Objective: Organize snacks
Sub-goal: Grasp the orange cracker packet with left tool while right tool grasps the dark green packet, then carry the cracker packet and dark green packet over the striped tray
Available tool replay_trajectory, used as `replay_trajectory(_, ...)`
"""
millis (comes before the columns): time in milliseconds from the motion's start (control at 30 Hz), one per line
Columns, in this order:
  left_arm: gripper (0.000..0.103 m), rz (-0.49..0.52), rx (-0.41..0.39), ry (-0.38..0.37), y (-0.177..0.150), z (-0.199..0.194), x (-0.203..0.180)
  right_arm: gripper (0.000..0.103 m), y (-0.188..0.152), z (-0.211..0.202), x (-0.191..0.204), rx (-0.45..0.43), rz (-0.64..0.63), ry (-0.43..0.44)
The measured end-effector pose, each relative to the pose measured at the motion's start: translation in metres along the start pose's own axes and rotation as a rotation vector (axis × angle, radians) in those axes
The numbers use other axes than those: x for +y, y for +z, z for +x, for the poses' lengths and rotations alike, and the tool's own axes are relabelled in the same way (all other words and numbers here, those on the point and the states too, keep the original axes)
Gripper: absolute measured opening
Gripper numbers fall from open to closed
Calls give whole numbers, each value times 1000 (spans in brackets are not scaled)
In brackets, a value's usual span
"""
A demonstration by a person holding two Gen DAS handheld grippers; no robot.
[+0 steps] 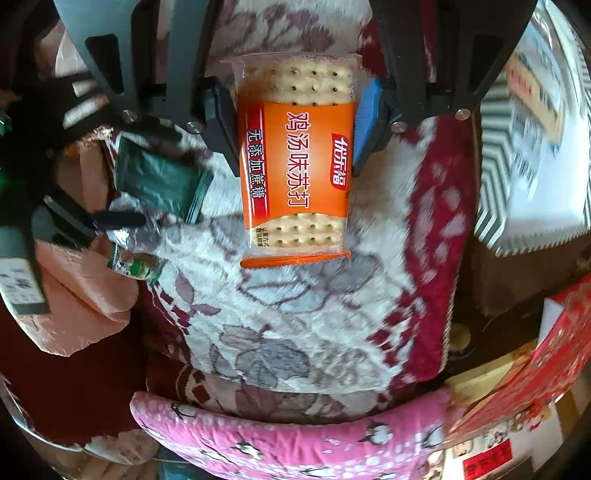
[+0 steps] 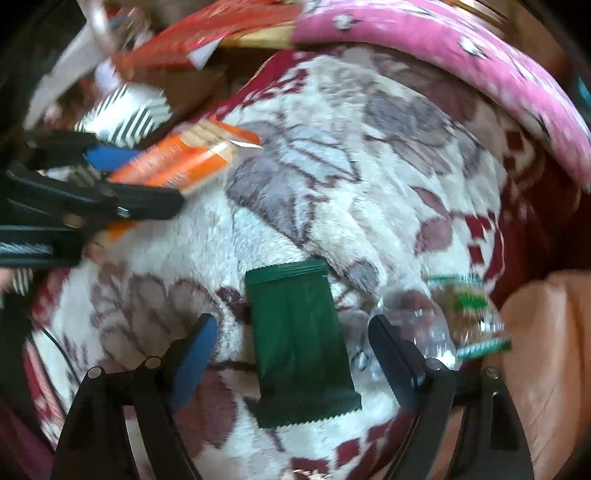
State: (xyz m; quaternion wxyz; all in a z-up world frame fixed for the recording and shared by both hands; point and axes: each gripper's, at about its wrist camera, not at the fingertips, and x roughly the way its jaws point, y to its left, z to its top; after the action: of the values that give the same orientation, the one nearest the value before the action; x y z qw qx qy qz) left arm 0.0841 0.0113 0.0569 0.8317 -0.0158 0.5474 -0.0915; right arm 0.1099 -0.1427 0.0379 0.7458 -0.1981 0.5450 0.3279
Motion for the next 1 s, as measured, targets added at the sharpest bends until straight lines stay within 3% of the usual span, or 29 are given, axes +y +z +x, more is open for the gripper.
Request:
replay_trajectory(167, 53, -17, 6, -7, -15, -6, 4, 75, 6, 16, 8, 59, -97, -62)
replay_trajectory(233, 53, -16, 1, -5, -19, -10, 4, 53, 8, 15, 6, 64, -84, -56)
replay_trajectory(300, 53, -17, -1, -9, -22, -12, 4, 49, 9, 11, 2, 60, -57, -58)
replay_trajectory(533, 53, -49, -10, -9, -36, -20, 8, 48, -9, -11, 1, -4, 47, -31)
replay_trajectory(1000, 53, -86, -69, 89, -57, -56, 22, 48, -8, -40, 61, -147, 166, 47)
